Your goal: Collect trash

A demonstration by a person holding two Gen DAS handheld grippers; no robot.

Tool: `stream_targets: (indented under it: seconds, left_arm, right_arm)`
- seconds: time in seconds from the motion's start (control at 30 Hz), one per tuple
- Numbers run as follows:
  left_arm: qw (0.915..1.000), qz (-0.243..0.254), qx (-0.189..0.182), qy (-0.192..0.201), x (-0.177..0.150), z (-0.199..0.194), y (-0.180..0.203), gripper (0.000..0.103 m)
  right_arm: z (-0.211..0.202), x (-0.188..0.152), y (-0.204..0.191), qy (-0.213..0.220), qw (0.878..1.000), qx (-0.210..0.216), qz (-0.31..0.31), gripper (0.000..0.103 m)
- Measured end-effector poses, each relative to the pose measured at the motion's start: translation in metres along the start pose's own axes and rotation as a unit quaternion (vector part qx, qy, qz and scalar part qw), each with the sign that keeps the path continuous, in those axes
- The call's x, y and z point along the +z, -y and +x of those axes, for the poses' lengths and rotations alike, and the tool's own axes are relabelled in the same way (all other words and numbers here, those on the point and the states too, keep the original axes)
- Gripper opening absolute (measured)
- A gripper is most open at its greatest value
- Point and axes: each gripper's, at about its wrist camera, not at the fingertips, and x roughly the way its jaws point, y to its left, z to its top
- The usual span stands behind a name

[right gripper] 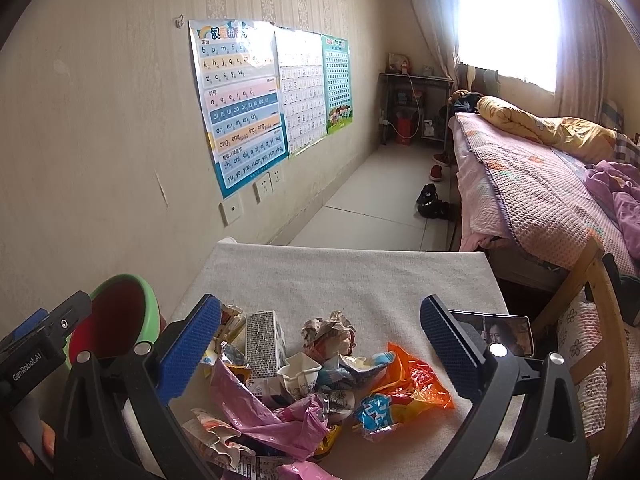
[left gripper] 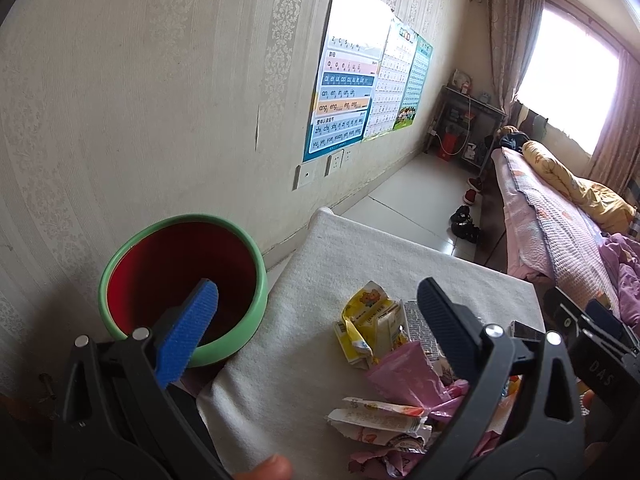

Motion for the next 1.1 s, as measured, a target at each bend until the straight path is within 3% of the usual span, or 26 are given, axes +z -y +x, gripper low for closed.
stream_targets:
  seconds: [0.53, 0.63, 0.77, 1.03, 1.1]
  left_arm:
    - [0.9997, 0.02, -0.015, 0.005, -0.001, 0.0, 0.007, 0.098]
    - [0.9998, 0.018, -0.003, 0.01, -0.002, -0.001, 0.007, 0.098]
    - [0.9999, 0.013, -0.003, -0.005, 0.0, 0.004, 0.005, 0.098]
    - [0.9983, 0.03, 0.035, 0.034, 0.015, -0.001, 0.012, 0.098]
    - [0.9985, 0.031, 0.013, 0.043, 0.016, -0.004, 0.012, 0.098]
  right_arm:
    - [0.001, -0.001, 0.0, -0.002, 1.0, 0.0, 0.0, 0.096]
    - [0.001, -0.001, 0.0, -0.003, 1.0, 0.0, 0.0, 0.096]
    - [0.001, -0.002, 0.0, -0.003, 1.0, 0.0, 0.001, 0.096]
    - [-0.001, -0.001, 0.002, 0.002, 1.0, 0.0, 0.001, 0.096]
    - [-0.002, -0.002, 0.003, 0.004, 1.0, -0.001, 0.0, 0.096]
